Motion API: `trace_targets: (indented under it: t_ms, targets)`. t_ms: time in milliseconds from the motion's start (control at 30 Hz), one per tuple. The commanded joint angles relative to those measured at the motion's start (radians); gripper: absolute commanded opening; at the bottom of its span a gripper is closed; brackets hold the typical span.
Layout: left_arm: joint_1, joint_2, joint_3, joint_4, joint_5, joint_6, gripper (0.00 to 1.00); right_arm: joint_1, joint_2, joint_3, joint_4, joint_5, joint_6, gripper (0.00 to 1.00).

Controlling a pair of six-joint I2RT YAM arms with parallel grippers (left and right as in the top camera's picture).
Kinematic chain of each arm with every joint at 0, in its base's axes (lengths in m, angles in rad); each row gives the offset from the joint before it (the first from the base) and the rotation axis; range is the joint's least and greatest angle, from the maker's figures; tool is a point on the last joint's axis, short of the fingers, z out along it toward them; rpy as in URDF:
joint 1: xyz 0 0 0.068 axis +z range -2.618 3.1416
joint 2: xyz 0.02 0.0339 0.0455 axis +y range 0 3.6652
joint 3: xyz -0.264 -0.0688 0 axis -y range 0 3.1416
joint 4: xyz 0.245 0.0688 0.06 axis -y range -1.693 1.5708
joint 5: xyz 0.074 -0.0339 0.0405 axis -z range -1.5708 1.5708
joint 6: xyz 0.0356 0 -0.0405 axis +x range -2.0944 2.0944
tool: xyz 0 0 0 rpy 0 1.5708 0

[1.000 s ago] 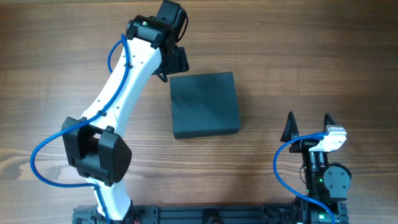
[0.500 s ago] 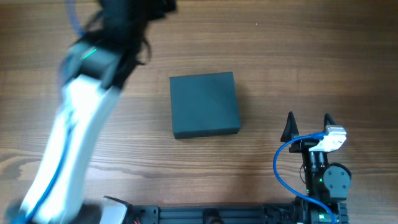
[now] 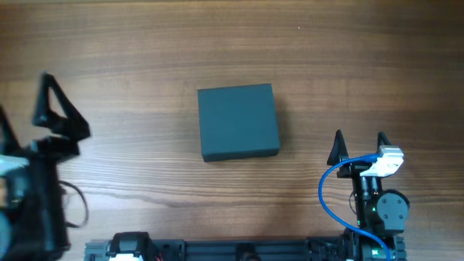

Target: Pack container

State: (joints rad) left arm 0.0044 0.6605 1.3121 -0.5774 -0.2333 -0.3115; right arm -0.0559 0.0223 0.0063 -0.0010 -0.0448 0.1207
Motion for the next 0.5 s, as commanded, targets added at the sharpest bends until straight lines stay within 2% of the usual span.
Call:
trace_targets:
  t_ms: [0, 33, 167, 467]
  targets:
    - [0.032, -0.210, -0.400, 0.169, 0.110, 0.012, 1.00, -0.003, -0.003, -0.001, 0.003, -0.008, 0.017, 1.00]
    - [0.040, -0.278, -0.529, 0.228, 0.144, 0.012, 1.00, -0.003, -0.003, -0.001, 0.003, -0.008, 0.016, 1.00]
    - [0.041, -0.391, -0.753, 0.270, 0.225, 0.013, 1.00, -0.003, -0.003, -0.001, 0.003, -0.008, 0.016, 1.00]
    - [0.041, -0.463, -0.988, 0.310, 0.245, 0.012, 1.00, -0.003, -0.003, -0.001, 0.003, -0.008, 0.017, 1.00]
